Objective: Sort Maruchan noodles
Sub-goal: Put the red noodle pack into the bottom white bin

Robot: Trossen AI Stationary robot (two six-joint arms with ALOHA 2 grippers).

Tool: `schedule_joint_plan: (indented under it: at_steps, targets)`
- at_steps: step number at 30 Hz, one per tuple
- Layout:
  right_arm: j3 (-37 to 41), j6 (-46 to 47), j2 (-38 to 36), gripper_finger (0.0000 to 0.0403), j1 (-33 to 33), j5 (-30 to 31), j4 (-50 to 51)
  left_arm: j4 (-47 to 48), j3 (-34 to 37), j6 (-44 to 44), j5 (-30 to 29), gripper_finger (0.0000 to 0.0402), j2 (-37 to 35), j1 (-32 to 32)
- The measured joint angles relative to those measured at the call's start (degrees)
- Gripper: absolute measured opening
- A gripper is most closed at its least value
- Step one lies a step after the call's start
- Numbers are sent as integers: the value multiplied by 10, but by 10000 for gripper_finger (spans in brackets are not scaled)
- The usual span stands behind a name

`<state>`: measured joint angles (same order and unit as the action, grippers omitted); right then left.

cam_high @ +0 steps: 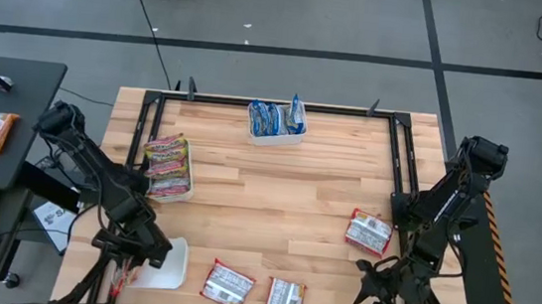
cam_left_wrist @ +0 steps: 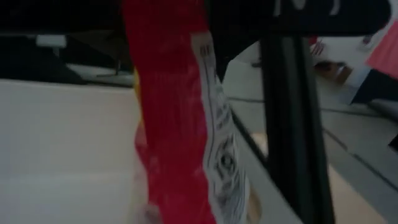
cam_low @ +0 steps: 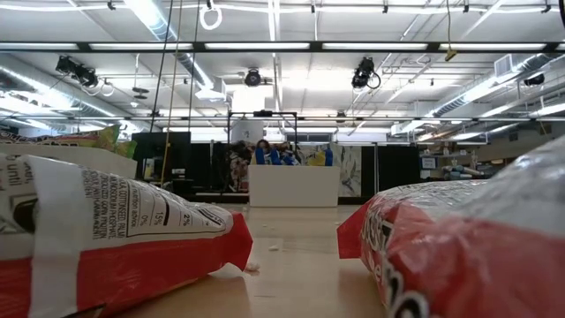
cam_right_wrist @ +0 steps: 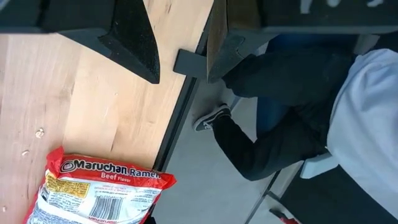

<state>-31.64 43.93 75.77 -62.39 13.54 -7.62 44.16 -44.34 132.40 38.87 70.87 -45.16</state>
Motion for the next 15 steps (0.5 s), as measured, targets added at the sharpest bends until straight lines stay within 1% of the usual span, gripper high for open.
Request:
schedule_joint_plan:
  at_steps: [3, 6, 10, 15]
  targets:
    - [0, 5, 0, 139, -6, -2, 1, 4, 0, 7, -26, 102, 0, 0]
    - [0, 4, 0, 139, -14, -2, 8, 14, 0, 7, -30, 108, 3, 0]
    - [0, -9, 0, 139, -29, 4, 37, 26, 4, 7, -47, 128, 15, -8]
    - [0, -15, 0, 139, -37, 14, 55, 31, 8, 2, -93, 150, 35, -34]
